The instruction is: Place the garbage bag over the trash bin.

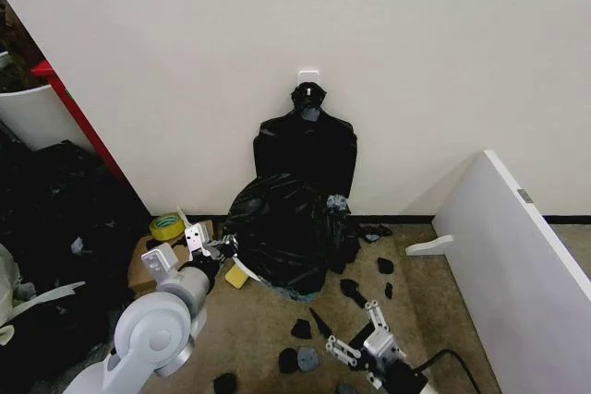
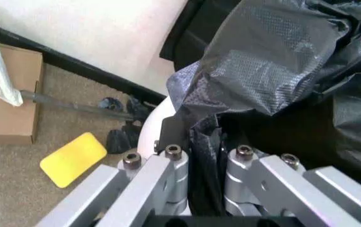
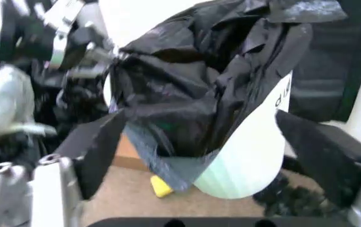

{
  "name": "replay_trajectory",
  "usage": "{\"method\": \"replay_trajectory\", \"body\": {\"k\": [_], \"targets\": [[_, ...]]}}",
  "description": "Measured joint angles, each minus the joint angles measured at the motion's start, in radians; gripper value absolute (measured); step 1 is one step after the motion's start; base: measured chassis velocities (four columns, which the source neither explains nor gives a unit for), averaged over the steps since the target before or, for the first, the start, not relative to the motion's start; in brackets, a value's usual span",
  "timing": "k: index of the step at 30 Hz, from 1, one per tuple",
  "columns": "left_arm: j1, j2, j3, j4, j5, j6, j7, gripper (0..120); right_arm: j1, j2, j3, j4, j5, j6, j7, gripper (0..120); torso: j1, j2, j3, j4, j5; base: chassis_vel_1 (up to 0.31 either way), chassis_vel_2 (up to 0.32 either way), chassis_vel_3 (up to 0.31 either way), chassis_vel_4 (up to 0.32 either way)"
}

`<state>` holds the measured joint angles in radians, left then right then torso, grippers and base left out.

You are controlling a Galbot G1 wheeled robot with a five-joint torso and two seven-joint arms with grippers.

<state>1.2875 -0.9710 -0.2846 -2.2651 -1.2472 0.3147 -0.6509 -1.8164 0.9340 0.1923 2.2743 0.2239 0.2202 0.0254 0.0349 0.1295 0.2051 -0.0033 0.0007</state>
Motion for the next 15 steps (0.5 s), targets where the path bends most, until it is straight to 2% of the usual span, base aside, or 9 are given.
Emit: {"method": "replay_trajectory", "body": {"k": [2,3,6,8,10,13,14,15], "targets": [[0.0,0.001,0.0,-0.001,0.0,0.0,0.0,5,0.002,0.003,0.0,0.004,0.02,-0.008,0.0,89,0.0,0.0,0.0,0.0,0.0,0.0,0.0,0.0,0.0],[0.003,0.003,-0.001,-0.006,-0.001,0.001,0.002,5,0.01,0.011,0.0,0.011,0.064,-0.025,0.0,97,0.0,0.0,0.0,0.0,0.0,0.0,0.0,0.0,0.0],[0.008,0.006,-0.005,-0.015,-0.003,0.003,0.005,5,0.031,0.024,0.0,0.012,0.125,-0.056,0.0,97,0.0,0.0,0.0,0.0001,0.0001,0.0,0.0,0.0,0.0],[0.011,0.007,-0.006,-0.026,-0.003,0.005,0.01,5,0.045,0.03,-0.004,0.003,0.158,-0.08,-0.001,85,0.0,0.0,0.0,0.0001,0.0,0.0,0.0,0.0,0.0],[0.012,0.007,-0.006,-0.027,-0.004,0.006,0.011,5,0.049,0.031,-0.005,-0.003,0.166,-0.084,-0.001,84,0.0,0.0,0.0,0.0001,0.0,0.0,0.0,0.0,0.0],[0.014,0.007,-0.007,-0.033,-0.004,0.007,0.013,5,0.06,0.031,-0.006,-0.02,0.2,-0.102,-0.003,70,0.0,0.0,0.0,0.0,0.0001,0.0,0.0,0.0,0.0],[0.014,0.006,-0.007,-0.033,-0.005,0.008,0.014,5,0.062,0.031,-0.006,-0.022,0.205,-0.105,-0.003,70,0.0,0.0,0.0,0.0,0.0,0.0,0.0,0.0,0.0],[0.016,0.006,-0.008,-0.035,-0.005,0.008,0.015,5,0.068,0.032,-0.009,-0.027,0.216,-0.112,-0.003,62,0.0,0.0,0.0,0.0001,0.0001,0.0,0.0,0.0,0.0]]}}
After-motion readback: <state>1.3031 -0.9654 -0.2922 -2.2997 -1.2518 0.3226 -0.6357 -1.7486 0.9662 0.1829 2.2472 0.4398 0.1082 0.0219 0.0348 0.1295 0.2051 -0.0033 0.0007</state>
